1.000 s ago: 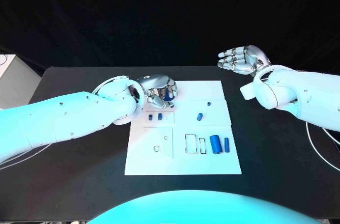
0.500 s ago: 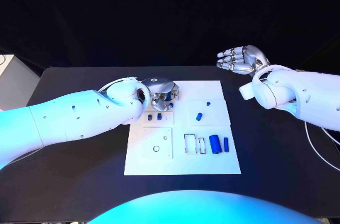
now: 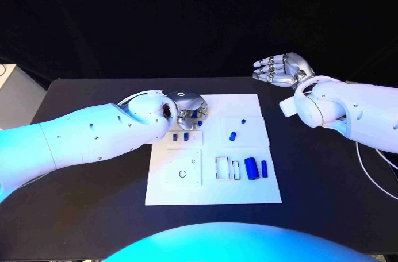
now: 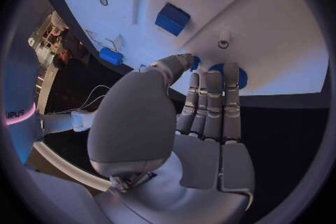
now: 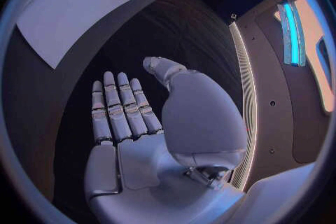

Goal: Assemble the parts on the task board

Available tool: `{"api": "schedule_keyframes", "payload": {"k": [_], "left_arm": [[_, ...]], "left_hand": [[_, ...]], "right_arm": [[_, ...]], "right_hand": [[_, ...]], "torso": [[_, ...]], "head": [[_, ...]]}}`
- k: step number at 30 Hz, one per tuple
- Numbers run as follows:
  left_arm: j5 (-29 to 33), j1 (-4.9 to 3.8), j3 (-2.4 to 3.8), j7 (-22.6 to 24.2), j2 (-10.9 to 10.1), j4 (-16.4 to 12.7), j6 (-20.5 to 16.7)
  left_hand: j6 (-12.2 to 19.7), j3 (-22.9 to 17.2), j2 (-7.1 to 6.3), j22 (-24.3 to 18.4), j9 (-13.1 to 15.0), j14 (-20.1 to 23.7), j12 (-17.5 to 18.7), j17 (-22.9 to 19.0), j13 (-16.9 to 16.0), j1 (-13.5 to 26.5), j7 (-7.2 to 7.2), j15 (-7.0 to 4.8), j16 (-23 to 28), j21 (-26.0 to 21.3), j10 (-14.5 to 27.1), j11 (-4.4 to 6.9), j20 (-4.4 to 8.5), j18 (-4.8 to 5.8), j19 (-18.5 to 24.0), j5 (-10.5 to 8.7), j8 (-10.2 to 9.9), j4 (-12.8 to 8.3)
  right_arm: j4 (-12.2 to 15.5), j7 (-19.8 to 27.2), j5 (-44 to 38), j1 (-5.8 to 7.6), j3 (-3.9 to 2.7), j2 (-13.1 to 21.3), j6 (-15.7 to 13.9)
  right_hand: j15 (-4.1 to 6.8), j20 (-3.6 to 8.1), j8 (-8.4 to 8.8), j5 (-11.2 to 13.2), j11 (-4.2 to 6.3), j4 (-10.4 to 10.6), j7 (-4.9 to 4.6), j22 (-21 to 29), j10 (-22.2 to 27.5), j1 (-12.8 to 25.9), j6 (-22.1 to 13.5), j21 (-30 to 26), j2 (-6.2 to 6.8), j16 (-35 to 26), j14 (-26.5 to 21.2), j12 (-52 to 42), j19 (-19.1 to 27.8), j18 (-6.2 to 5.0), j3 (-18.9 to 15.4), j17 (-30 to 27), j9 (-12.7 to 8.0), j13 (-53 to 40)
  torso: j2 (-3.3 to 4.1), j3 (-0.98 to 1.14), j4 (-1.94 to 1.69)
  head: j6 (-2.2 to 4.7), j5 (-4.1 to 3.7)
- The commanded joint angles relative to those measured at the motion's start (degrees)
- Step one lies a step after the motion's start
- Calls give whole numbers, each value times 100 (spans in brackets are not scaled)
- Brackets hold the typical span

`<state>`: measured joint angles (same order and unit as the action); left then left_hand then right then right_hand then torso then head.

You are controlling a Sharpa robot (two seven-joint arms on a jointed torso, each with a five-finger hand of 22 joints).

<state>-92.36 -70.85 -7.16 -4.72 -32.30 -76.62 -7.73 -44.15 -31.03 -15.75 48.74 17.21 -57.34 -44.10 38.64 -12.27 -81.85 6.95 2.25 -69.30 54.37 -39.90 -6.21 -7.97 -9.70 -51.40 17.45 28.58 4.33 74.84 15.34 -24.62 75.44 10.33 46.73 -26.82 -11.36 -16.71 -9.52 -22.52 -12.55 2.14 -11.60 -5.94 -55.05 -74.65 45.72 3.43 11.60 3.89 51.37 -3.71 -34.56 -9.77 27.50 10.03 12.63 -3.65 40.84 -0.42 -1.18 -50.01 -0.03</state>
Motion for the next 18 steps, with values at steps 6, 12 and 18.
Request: {"api": "schedule_keyframes", "payload": {"k": [6, 12, 18], "left_arm": [[-52, 4, 0, 54, 61, 48, 209], [-12, 27, -14, 115, 96, 79, 201], [21, 42, -22, 140, 105, 95, 204]], "left_hand": [[-308, -194, 112, 134, -182, 4, 102, -162, 246, -1, -69, -158, -204, 160, -405, 129, 112, -86, 6, -65, -234, -70], [-437, -216, 142, 176, -224, -28, 193, -183, 355, 54, -120, -212, -298, 192, -564, 185, 154, -82, 22, -96, -330, -78], [-480, -228, 166, 190, -237, -43, 228, -179, 395, 62, -125, -223, -336, 202, -638, 197, 165, -81, 27, -106, -371, -86]], "right_arm": [[23, 69, -10, -2, -1, 1, 93], [30, 69, -10, -2, -1, 0, 95], [33, 68, -10, -2, -1, 2, 96]], "right_hand": [[16, 5, 29, -25, -8, -13, -418, 11, -49, 11, 39, -18, -43, -10, -25, 2, -27, 53, -8, -11, -12, 1], [16, 5, 29, -25, -8, -13, -418, 11, -49, 11, 39, -18, -43, -10, -25, 2, -27, 53, -8, -11, -12, 1], [16, 5, 29, -25, -8, -13, -418, 11, -49, 11, 39, -18, -43, -10, -25, 2, -27, 53, -8, -11, -12, 1]], "torso": [[-2, 0, -2], [-5, -1, -7], [-3, -2, -6]], "head": [[1, -9], [1, -21], [1, -19]]}}
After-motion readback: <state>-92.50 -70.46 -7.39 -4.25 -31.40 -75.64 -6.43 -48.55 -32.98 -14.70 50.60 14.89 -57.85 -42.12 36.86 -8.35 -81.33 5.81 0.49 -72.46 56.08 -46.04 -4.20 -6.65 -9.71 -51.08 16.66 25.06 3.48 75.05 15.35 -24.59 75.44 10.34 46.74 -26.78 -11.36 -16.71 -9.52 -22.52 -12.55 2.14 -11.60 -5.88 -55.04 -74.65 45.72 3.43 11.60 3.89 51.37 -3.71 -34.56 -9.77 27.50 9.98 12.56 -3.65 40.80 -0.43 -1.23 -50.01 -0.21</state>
